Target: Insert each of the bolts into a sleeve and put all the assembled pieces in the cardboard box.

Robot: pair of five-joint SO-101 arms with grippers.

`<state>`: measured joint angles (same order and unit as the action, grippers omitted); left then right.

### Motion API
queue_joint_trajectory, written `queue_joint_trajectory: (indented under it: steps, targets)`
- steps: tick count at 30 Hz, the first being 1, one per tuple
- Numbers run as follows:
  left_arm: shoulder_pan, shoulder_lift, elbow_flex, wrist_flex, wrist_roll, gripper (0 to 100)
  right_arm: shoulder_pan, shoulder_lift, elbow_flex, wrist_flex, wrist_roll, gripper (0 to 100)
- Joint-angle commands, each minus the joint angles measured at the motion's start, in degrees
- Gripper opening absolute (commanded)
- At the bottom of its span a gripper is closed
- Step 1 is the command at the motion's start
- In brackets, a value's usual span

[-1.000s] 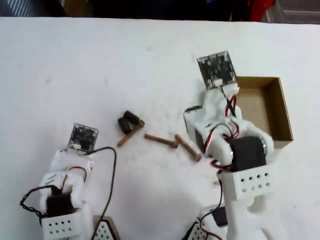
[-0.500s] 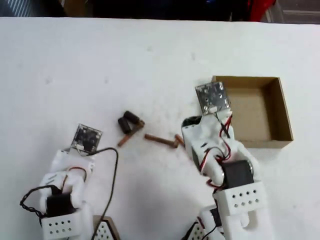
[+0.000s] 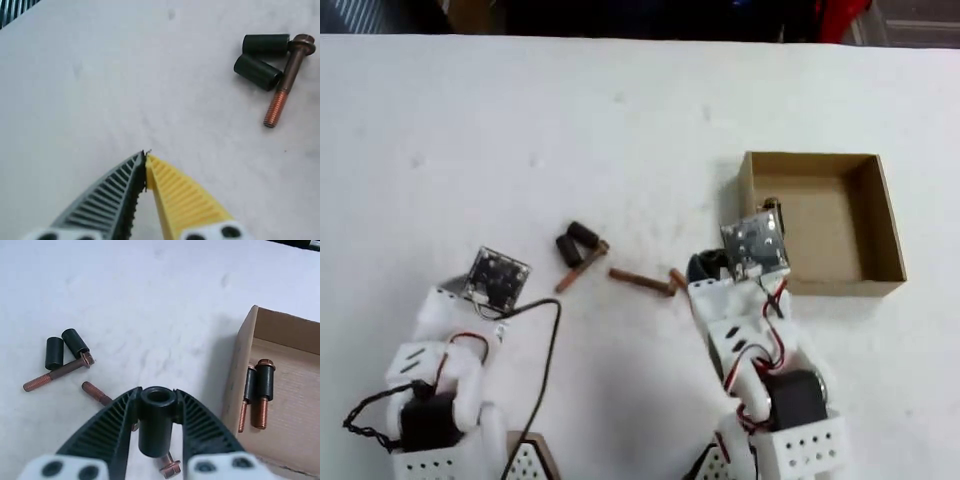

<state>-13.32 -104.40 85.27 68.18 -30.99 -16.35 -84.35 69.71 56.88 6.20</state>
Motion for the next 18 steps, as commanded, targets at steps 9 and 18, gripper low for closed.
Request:
queue_joint_trajectory:
  steps: [9, 18]
  targets:
    - [2.2, 3.1, -9.9, 4.9, -4.3, 2, 4.7, -12.8, 5.5, -1.5, 0.2, 1.8]
    - [2.3, 29.1, -23.3, -0.2, -4.4, 2, 4.4, -17.0, 9.3, -2.1, 0.2, 1.8]
